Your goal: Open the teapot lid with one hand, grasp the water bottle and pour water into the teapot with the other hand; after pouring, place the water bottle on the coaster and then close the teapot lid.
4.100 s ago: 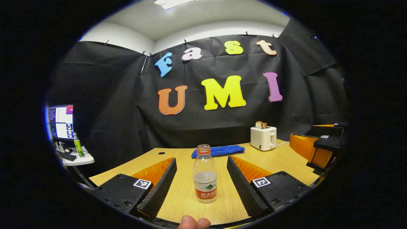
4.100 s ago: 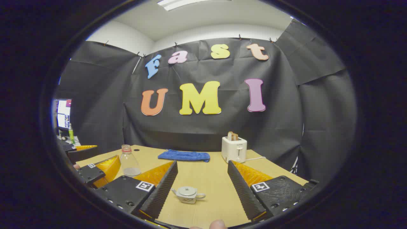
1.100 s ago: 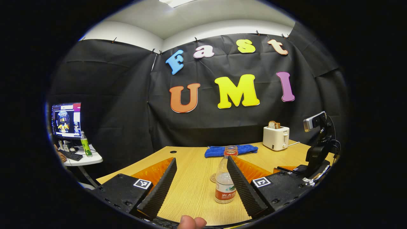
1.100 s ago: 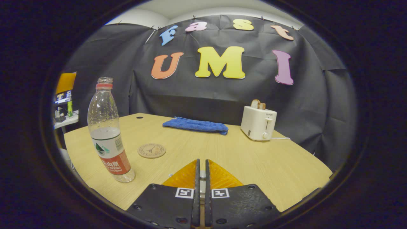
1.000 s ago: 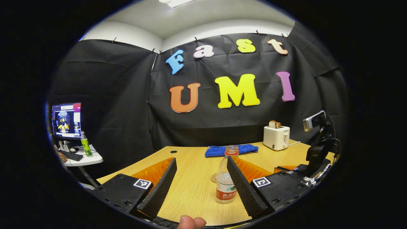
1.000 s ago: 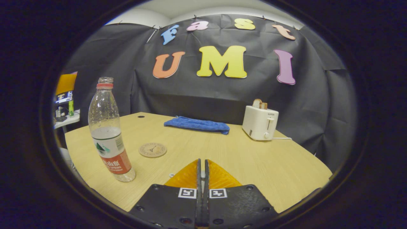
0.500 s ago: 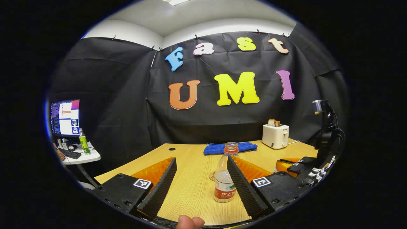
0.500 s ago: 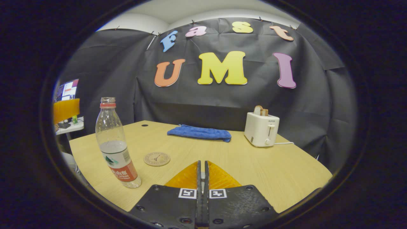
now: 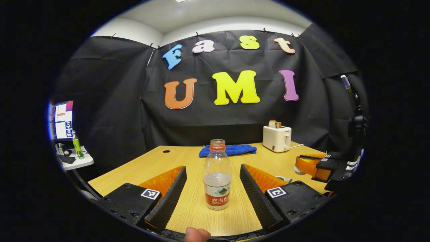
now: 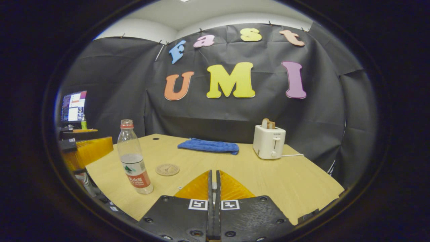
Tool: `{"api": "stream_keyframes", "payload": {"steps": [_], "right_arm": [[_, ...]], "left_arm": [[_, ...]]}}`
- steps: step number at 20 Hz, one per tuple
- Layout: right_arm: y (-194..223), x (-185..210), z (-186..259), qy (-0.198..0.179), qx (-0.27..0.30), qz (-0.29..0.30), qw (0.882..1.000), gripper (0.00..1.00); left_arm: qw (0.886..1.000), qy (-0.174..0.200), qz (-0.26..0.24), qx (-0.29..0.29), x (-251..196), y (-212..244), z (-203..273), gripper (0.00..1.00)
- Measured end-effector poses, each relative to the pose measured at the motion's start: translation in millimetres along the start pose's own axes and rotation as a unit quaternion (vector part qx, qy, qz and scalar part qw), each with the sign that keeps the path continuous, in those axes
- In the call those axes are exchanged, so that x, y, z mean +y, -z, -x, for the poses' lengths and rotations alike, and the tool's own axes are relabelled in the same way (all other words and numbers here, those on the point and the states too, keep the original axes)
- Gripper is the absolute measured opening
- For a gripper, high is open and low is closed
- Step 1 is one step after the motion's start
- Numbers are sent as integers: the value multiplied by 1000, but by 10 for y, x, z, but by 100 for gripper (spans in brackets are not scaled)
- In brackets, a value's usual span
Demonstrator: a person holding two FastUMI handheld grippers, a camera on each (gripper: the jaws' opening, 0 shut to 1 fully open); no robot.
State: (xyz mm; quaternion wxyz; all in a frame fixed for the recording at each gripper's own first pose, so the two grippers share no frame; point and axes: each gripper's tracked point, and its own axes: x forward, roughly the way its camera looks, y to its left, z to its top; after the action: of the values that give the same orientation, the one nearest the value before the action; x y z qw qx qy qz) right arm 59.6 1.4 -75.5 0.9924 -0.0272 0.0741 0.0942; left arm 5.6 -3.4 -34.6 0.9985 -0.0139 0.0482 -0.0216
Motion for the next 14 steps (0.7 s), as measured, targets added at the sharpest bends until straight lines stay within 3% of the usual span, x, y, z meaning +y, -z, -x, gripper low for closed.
{"api": "stream_keyframes", "payload": {"steps": [5, 10, 14], "right_arm": [[160, -62, 150, -8, 7, -5, 1000, 2], [250, -123, 199, -3, 17, -15, 1000, 0], [287, -168, 170, 4, 22, -19, 1000, 0]], "left_arm": [[998, 10, -15, 55, -110, 536, 75, 99], [994, 28, 41, 95, -205, 896, -32, 99], [991, 34, 54, 114, -176, 1080, -222, 100]]}}
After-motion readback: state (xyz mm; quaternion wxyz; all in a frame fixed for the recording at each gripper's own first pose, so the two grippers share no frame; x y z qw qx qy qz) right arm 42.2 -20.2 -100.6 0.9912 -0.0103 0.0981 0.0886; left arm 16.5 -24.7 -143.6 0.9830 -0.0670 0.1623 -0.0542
